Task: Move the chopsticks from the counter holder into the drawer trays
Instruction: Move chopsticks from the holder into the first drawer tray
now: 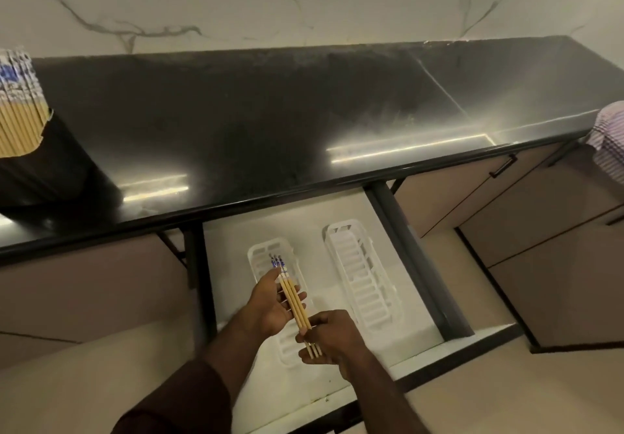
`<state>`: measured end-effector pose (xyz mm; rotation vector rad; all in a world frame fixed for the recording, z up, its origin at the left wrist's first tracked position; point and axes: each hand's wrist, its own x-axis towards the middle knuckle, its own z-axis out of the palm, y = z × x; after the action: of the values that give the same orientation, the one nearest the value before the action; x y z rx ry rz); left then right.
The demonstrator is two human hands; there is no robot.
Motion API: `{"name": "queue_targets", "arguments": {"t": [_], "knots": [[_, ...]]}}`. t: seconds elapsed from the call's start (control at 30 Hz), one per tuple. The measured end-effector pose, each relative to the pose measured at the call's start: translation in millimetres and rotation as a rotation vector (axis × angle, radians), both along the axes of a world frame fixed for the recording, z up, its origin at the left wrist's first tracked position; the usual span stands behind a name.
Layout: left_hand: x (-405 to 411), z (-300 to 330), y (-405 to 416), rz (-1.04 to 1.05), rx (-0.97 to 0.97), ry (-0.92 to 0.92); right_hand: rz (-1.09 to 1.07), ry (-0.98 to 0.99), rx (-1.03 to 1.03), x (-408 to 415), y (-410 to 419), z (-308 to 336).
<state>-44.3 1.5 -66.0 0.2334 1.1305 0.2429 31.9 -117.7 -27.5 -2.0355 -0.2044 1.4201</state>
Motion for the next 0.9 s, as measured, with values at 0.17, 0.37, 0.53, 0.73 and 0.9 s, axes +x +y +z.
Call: {"name": "queue_targets", "arguments": {"t": [0.17,0.37,0.53,0.73,0.9], "knots": [[5.0,-23.0,8.2,0.012,0.008,0.042,0.016,-0.07,-0.046,2.5,10.2,-31.1],[9.9,-39.5,13.5,0.026,0.001,0.08,0.169,-0.192,-0.086,7.4,20.4,-56.6],[12.2,-53.8,13.8,0.017,0.001,0.1,0.381,-0.392,-0.114,-3.5,24.2,-73.8],[20.8,-51.3,14.8,-0.039,0.058,0.167,0.567,-0.619,-0.137,-10.7,18.6,-81.6],[25.2,-54.5,8.7,-0.06,0.093,0.198,0.576,-0.686,-0.118,-22.3,17.1,-91.9]]}}
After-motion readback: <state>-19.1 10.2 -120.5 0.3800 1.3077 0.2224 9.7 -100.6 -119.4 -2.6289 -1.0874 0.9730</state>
